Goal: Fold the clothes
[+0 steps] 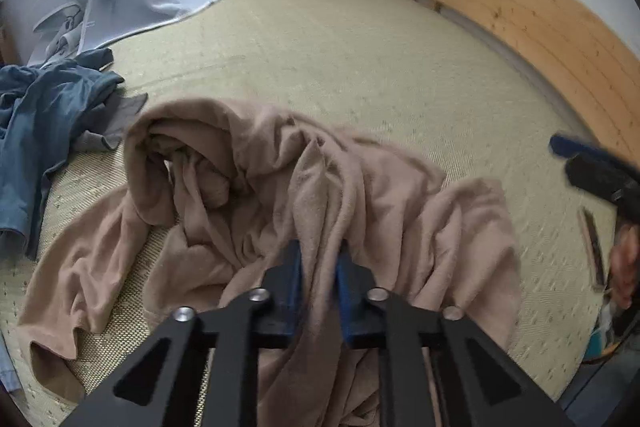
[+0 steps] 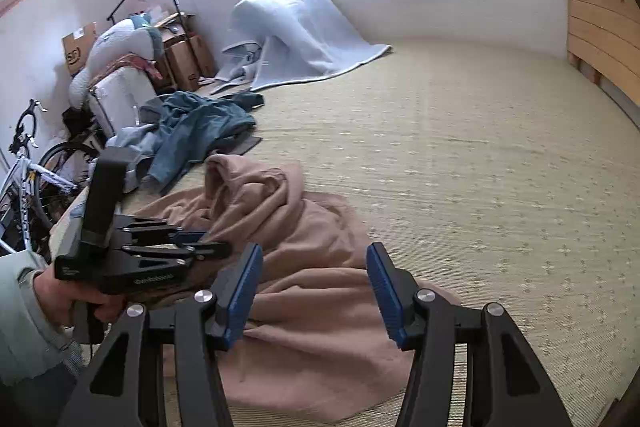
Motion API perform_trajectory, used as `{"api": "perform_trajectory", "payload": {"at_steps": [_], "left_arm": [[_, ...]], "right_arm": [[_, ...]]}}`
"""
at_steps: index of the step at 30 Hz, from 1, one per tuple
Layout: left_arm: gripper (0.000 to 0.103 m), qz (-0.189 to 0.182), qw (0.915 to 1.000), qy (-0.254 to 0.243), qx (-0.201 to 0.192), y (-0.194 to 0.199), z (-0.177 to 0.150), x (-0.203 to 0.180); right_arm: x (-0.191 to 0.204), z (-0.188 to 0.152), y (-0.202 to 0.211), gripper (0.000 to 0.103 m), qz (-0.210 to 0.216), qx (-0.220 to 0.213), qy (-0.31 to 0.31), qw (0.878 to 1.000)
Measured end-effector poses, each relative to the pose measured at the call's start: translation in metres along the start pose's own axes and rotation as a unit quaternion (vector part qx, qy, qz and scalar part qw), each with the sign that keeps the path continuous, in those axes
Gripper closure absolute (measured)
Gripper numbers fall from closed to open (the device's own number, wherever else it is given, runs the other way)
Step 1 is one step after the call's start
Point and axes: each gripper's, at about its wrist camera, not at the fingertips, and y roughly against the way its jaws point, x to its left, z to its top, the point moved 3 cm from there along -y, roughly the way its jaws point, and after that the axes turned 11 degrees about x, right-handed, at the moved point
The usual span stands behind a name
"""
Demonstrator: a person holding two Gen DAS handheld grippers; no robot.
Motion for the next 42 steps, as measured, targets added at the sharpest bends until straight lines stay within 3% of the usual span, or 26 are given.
{"api": "perform_trajectory", "payload": {"at_steps": [4, 7, 11, 14, 24, 33, 37, 39, 42], "left_arm": [[0.092, -0.058, 0.9952, 0.049, -0.062, 0.033, 0.004, 0.018], [0.092, -0.103, 0.9836, 0.091, -0.117, 0.062, 0.007, 0.039], [0.092, -0.129, 0.9692, 0.134, -0.161, 0.090, 0.005, 0.066], [0.092, -0.129, 0.9684, 0.148, -0.154, 0.094, 0.000, 0.083], [0.092, -0.062, 0.9843, 0.149, -0.072, 0.077, -0.043, 0.120], [0.092, -0.028, 0.9839, 0.176, -0.012, 0.064, -0.069, 0.154], [0.090, -0.029, 0.9839, 0.176, -0.010, 0.068, -0.071, 0.161], [0.090, -0.025, 0.9843, 0.174, -0.019, 0.076, -0.072, 0.162], [0.090, -0.031, 0.9826, 0.178, -0.042, 0.092, -0.069, 0.163]], "right_arm": [[-0.014, 0.000, -0.010, 0.045, -0.015, 0.012, -0.015, 1.000], [-0.019, 0.001, -0.019, 0.045, -0.020, 0.024, -0.024, 0.999], [-0.019, 0.002, -0.034, 0.045, -0.026, 0.039, -0.029, 0.998], [-0.017, 0.006, -0.045, 0.045, -0.025, 0.045, -0.032, 0.998], [0.007, 0.031, -0.096, 0.045, 0.025, 0.059, -0.037, 0.997], [0.052, 0.044, -0.142, 0.045, 0.083, 0.100, -0.003, 0.992], [0.080, 0.044, -0.153, 0.046, 0.099, 0.125, 0.038, 0.987], [0.090, 0.042, -0.153, 0.054, 0.099, 0.129, 0.055, 0.985], [0.101, 0.041, -0.145, 0.078, 0.093, 0.123, 0.078, 0.985]]}}
